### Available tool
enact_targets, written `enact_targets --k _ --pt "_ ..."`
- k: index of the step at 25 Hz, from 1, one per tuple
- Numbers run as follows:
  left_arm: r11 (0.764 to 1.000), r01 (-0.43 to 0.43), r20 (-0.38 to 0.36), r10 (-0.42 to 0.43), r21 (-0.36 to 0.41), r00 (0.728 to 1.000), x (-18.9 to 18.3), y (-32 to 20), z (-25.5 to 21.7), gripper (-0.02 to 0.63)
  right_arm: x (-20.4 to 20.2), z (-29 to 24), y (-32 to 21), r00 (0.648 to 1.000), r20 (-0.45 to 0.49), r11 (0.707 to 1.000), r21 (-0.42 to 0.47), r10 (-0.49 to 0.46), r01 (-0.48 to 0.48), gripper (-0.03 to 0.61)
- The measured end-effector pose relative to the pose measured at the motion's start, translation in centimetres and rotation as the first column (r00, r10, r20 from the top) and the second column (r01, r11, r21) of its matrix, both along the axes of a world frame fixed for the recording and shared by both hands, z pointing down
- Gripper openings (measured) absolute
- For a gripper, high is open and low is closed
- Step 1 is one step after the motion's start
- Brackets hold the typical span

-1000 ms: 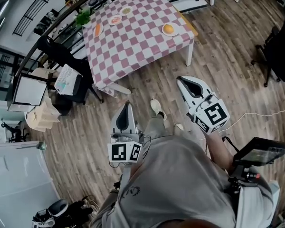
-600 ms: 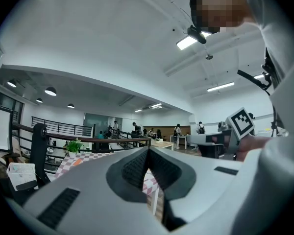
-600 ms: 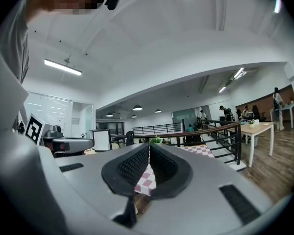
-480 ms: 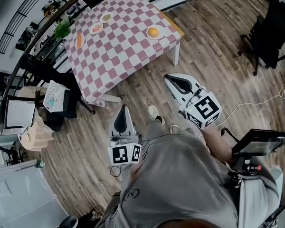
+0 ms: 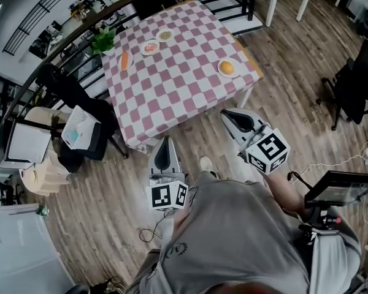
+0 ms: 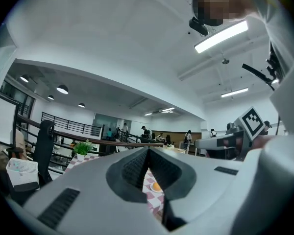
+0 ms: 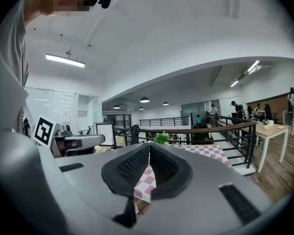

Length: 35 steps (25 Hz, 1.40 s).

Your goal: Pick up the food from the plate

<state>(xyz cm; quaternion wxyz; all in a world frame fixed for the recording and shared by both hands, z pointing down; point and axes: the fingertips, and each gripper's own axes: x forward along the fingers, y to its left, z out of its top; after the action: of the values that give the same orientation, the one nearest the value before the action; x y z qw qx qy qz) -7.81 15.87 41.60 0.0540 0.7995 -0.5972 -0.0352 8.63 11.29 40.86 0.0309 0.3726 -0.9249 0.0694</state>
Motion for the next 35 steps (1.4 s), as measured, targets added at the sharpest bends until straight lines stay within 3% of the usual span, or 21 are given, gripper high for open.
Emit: enact_targets --k 6,14,19,24,30,35 --pt "0.995 -0.073 0.055 0.07 0.069 0.996 -2.8 -5.6 -1.1 0.009 -4.3 -0.7 -5.2 1.0 -0.022 1.0 0.005 0.003 -0.003 0.015" --pt "0.982 -0.166 0.08 0.159 0.092 0.984 -5.5 -11.3 0.5 0.009 -8.2 0.5 -10.6 0.999 -0.035 0.999 -0.02 0.027 -0.028 0.016" --pt "0.972 -0.225 0.029 0.224 0.063 0.974 -6.2 -14.0 2.5 0.009 -9.1 1.7 -13.0 0.998 0.022 0.995 -0.09 0.053 -0.051 0.015" --pt "0.961 -0.275 0.046 0.273 0.038 0.961 -6.6 -16.0 3.9 0.009 -8.5 3.0 -14.2 0.994 0.004 0.988 -0.116 0.107 -0.105 0.015" --pt "0.958 -0.284 0.024 0.283 0.037 0.959 -7.1 -17.2 4.1 0.009 -8.8 3.6 -16.1 0.993 0.016 0.983 -0.14 0.118 -0.115 0.015" --pt "0.971 -0.238 0.009 0.238 0.023 0.971 -8.0 -18.4 5.0 0.009 -10.5 4.3 -18.1 0.997 0.037 0.988 -0.146 0.062 -0.056 0.016"
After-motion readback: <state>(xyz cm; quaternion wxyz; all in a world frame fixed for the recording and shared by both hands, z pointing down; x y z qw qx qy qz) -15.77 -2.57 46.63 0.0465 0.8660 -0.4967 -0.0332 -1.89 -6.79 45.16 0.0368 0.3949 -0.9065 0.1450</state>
